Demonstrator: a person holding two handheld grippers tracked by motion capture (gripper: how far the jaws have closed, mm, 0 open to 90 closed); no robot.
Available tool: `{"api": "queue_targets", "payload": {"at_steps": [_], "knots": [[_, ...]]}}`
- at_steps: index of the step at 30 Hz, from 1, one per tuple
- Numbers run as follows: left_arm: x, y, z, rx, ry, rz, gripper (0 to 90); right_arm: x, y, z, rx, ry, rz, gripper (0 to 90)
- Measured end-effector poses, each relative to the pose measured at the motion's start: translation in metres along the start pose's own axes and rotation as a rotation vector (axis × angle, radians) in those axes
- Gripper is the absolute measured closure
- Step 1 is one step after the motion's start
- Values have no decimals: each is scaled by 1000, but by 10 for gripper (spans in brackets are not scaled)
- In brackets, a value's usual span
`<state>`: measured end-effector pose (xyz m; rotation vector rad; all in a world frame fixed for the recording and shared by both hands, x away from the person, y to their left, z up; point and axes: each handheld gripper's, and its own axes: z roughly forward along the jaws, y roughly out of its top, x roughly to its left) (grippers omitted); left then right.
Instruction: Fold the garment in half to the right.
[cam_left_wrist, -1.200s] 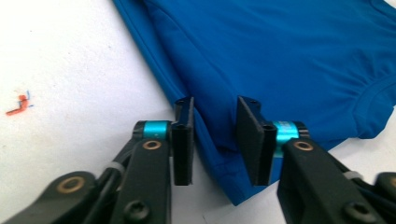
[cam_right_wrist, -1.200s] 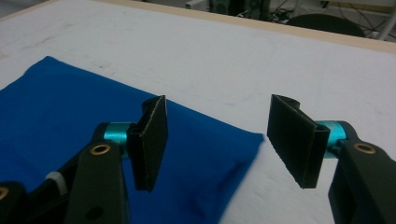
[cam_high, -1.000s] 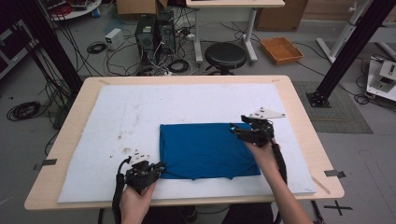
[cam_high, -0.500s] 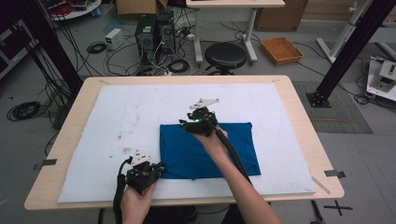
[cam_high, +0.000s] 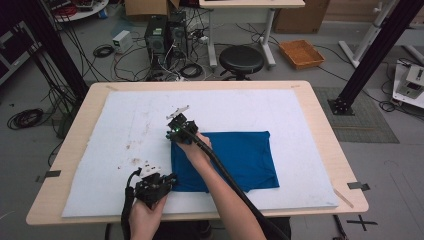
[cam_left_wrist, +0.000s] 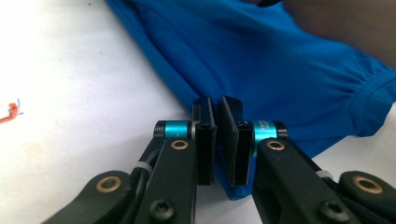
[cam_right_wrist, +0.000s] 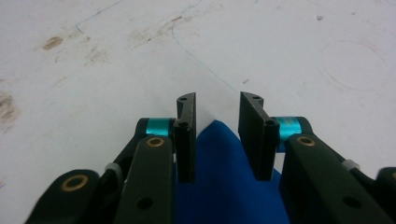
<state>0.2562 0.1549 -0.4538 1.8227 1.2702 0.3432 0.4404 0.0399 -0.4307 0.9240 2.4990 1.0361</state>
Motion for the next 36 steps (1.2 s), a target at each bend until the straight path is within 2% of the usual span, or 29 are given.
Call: {"api": "queue_targets", "payload": {"at_steps": [4,6,8,10,15,19,23,26,29,33,36], "knots": [[0,0,0,1,-1,1,839,0,-1,11,41,-24,5,751],[0,0,0,1,-1,1,839,1,-1,14,30,-19,11,803],[1,0,0,-1,-3,0,839,0,-1,14,27,-27,-5,869],[1,0,0,2,-6,0,839,-1,-1,12,17,-22,-6,876],[1,0,-1,-8,-19,-7,850,-3,3,2,-22,-4,2,878],[2,0,-3,-15,-34,-7,855,-10,5,-11,-73,33,48,878],[-2,5,-9,-30,-26,21,857,-22,6,-28,-125,66,96,878],[-10,11,-14,-50,-26,55,858,-33,5,-42,-155,85,123,878],[-22,19,-16,-60,-44,81,858,-44,2,-55,-175,99,135,878],[-42,31,-15,-70,-90,117,858,-59,-3,-75,-191,102,137,878],[-59,40,-6,-75,-150,121,858,-71,-9,-92,-189,103,137,878]]}}
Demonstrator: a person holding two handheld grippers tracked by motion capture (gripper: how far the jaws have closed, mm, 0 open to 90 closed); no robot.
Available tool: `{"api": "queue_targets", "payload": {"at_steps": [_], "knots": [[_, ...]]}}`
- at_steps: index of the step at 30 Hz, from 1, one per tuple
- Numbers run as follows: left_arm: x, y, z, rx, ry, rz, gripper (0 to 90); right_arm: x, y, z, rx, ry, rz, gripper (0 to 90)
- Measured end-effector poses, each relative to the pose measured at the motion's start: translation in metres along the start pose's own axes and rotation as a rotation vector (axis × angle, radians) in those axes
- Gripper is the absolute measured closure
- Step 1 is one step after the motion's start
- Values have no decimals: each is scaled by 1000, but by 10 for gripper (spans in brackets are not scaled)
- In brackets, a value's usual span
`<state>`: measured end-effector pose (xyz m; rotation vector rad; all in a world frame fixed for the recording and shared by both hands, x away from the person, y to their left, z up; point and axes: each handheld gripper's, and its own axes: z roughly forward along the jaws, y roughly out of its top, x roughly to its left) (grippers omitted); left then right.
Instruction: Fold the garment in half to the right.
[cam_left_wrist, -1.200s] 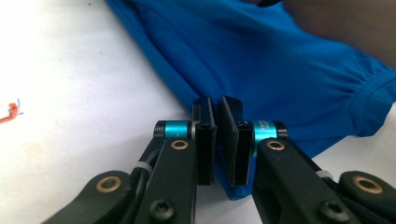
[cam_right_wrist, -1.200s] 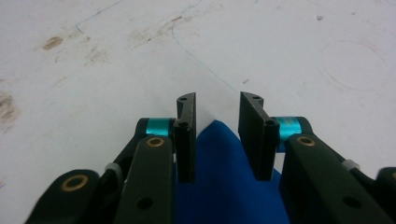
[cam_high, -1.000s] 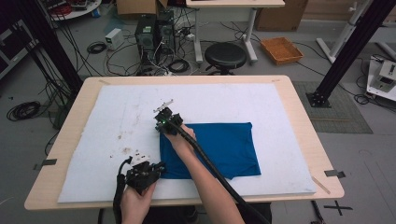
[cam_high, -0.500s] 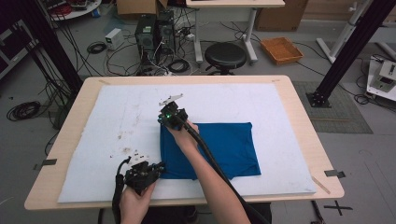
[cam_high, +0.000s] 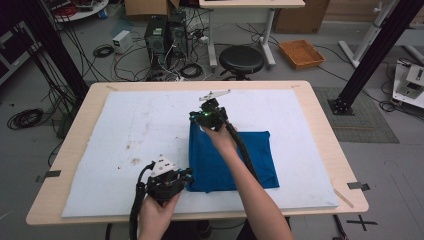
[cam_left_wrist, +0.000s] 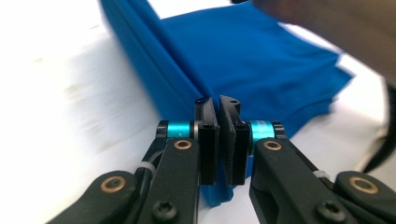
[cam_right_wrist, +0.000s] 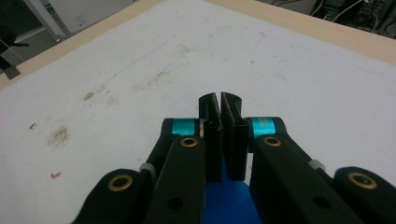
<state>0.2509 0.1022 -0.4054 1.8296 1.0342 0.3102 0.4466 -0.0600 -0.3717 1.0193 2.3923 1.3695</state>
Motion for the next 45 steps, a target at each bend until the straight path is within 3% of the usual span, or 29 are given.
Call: {"api": "queue_targets", "payload": {"at_steps": [6,12,24,36,38,41,45], "knots": [[-31,16,37,14,-86,23,858,-25,-6,-36,10,-34,-9,878],[-55,24,76,43,-152,27,858,-57,-22,-67,27,-79,16,877],[-96,35,137,100,-232,36,858,-112,-59,-112,55,-158,93,878],[-111,38,166,119,-273,27,844,-132,-80,-122,92,-229,109,875],[-111,38,169,116,-298,22,752,-134,-83,-122,95,-248,113,842],[-113,37,169,69,-331,28,617,-138,-86,-125,91,-280,119,769],[-109,41,157,26,-326,63,552,-140,-90,-134,65,-311,142,674]]}}
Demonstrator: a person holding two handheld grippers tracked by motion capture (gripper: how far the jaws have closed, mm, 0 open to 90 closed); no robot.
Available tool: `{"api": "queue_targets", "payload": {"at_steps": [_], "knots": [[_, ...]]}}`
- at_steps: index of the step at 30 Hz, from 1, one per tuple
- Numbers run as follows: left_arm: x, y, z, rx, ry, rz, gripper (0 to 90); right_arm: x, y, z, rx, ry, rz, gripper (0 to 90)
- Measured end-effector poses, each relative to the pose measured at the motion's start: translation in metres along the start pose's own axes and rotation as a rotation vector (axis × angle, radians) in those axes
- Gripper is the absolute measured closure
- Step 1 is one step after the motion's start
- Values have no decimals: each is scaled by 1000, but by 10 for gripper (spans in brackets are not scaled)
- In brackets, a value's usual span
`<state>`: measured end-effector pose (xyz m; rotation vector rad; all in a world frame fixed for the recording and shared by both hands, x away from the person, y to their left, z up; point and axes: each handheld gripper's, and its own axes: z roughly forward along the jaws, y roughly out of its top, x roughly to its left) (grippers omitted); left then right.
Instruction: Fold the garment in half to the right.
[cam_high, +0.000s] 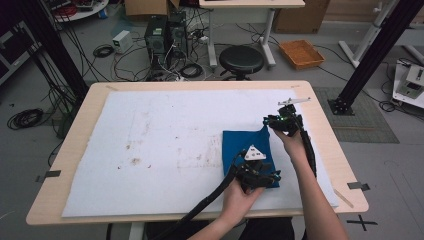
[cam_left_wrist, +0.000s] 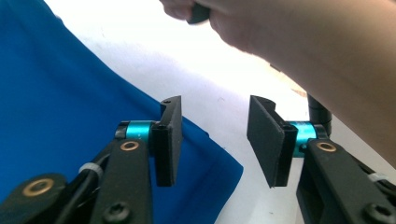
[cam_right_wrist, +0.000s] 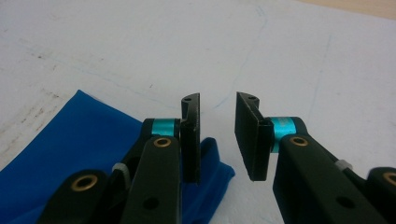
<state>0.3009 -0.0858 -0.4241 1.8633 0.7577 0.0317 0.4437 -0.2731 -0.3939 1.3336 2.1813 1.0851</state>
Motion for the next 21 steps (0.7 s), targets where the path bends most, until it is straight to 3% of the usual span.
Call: {"api": "queue_targets", "payload": {"at_steps": [2,5,8,13,16,18,21], "knots": [[2,3,-12,-16,17,24,540,0,-3,-7,11,-20,16,606],[9,7,-36,-39,56,58,521,5,-14,-19,-43,-18,8,605],[19,8,-60,-54,101,74,520,7,-28,-26,-61,2,25,613],[37,5,-96,-64,196,88,514,12,-36,-20,-61,13,40,639],[51,1,-118,-76,244,65,510,18,-35,-12,-44,10,35,659],[60,-3,-130,-79,272,52,504,22,-35,-5,-14,-6,16,710],[70,-10,-146,-84,296,25,504,23,-38,1,7,-27,-3,883]]}}
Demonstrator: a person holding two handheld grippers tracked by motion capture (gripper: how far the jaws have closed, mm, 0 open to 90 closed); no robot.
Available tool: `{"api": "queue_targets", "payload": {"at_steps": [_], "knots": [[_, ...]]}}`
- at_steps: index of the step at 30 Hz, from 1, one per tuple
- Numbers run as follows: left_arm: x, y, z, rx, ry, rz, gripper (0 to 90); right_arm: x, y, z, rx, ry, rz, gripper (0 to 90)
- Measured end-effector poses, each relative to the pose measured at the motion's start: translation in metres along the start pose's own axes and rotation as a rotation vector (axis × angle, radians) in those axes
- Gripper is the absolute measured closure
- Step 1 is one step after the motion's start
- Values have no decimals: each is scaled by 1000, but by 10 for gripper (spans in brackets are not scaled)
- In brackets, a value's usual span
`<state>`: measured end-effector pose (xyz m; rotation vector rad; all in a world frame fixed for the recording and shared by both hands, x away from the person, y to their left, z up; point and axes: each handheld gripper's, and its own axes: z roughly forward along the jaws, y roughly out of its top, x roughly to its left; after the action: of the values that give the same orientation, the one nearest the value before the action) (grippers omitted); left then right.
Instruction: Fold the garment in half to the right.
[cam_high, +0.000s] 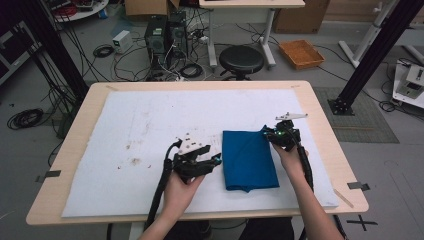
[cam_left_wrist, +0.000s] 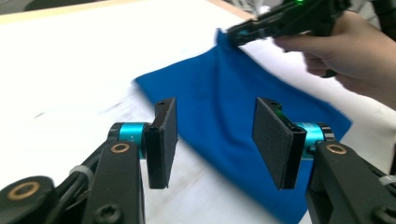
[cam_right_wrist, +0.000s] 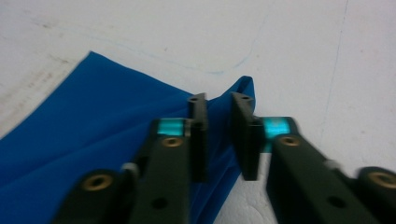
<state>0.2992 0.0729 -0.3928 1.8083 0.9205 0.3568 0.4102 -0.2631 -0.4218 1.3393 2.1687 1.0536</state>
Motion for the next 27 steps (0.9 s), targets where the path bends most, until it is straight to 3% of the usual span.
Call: {"api": "queue_targets", "payload": {"at_steps": [9,13,16,21,24,27], "knots": [[24,-14,-19,-1,33,-43,504,-15,-8,-4,-22,-36,65,893],[28,-15,-22,-7,41,-50,504,-18,-9,-6,-17,-57,96,842],[31,-16,-26,-8,44,-54,504,-20,-12,-12,-36,-39,141,752],[38,-18,-34,-12,61,-49,504,-10,-31,-47,-90,8,124,669],[42,-22,-39,-12,75,-42,503,4,-53,-72,-110,13,95,622],[43,-28,-45,-10,88,-37,501,21,-77,-92,-104,59,84,612]]}}
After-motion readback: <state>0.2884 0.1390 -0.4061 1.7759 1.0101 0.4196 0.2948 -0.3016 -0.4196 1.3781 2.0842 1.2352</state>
